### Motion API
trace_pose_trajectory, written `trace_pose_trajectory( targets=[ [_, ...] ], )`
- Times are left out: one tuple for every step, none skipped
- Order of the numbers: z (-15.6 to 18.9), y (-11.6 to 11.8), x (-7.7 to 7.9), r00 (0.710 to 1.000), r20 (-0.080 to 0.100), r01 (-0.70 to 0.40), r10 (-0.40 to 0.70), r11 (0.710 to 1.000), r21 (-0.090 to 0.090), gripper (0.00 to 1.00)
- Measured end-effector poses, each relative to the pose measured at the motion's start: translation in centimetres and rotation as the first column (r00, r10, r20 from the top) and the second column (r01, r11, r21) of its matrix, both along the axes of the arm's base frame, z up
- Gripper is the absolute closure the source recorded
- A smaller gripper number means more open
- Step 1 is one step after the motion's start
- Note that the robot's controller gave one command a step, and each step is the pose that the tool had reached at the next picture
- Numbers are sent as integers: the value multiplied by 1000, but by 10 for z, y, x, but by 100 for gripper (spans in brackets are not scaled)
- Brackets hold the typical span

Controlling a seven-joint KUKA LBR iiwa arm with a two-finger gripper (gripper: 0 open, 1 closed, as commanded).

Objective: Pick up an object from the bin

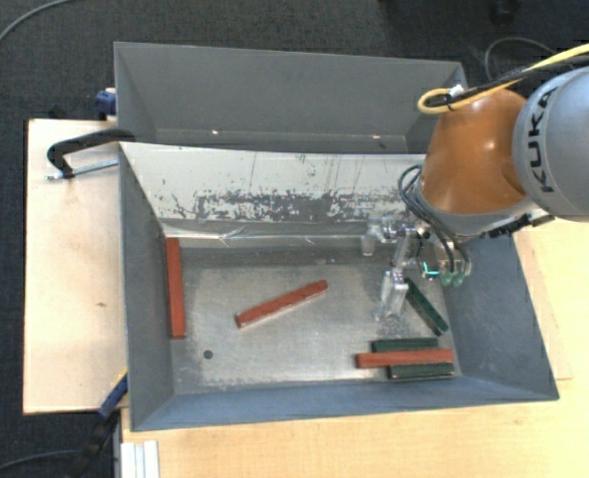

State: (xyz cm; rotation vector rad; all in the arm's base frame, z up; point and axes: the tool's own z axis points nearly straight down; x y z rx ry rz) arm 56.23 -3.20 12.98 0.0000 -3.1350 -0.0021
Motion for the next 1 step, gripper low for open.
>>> trace_pose_trajectory(
  targets=[
    [-61,62,0,991,1,137,-137,991,2,0]
  ],
)
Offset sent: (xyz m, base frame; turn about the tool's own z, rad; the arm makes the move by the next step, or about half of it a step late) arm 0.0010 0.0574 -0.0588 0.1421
